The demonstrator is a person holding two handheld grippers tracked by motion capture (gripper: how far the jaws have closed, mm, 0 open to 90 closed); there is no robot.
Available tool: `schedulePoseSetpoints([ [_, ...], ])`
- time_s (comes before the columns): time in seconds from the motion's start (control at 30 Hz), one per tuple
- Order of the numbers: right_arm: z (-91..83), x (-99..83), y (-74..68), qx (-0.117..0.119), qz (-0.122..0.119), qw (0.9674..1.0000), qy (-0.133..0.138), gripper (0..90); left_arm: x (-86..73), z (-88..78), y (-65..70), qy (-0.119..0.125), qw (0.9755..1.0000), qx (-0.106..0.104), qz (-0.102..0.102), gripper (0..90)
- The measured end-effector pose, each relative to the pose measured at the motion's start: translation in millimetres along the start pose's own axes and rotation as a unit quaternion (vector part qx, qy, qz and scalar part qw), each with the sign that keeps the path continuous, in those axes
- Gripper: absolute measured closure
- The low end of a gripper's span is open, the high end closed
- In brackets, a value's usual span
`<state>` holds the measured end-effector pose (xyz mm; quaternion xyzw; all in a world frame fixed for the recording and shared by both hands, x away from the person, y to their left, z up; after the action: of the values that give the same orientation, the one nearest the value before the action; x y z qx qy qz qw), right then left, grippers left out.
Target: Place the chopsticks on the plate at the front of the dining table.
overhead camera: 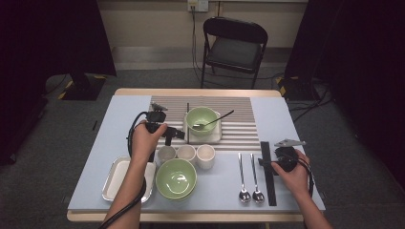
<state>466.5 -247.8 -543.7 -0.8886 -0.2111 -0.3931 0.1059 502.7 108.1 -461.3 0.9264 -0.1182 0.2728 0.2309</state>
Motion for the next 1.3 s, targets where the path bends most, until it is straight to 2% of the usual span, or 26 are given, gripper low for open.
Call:
schedulePoseSetpoints([
  [0.27,-2.7,2.6,1.4,0.001,-0.003,1.0,0.0,15.2,-1.9,-0.7,4.7,-0.003,0.9999,-0.002,0.01,17.3],
  [0.43,-7.6,5.3,6.4,0.002,0.009,1.0,0.005,17.7,-3.1,-2.0,6.8,-0.002,0.9999,-0.001,0.013,17.4],
  [0.57,-11.8,5.9,13.3,-0.004,0.023,0.9997,0.007,22.0,-3.2,-3.8,7.7,-0.003,0.9999,0.001,0.017,17.4],
  [0.87,-17.0,0.4,26.3,-0.026,0.029,0.9992,-0.009,29.7,-2.3,-2.9,12.9,-0.002,0.9998,-0.001,0.018,17.3],
  [1.3,-15.4,-3.2,28.8,-0.032,0.03,0.9989,-0.016,29.8,-3.8,-0.3,10.4,-0.006,0.9998,0.002,0.019,17.4],
])
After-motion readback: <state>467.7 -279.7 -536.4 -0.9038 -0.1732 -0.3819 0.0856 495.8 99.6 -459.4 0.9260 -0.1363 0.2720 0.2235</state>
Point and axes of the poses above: each handheld gripper's, and its own axes: z roughly forward along the jaws, x roughly out of its top, y roughly to its right, the point moved 10 cm from there along z, roughly forward along the jaws, and after that the axes turned 4 degrees about y, right-handed, at the moved point
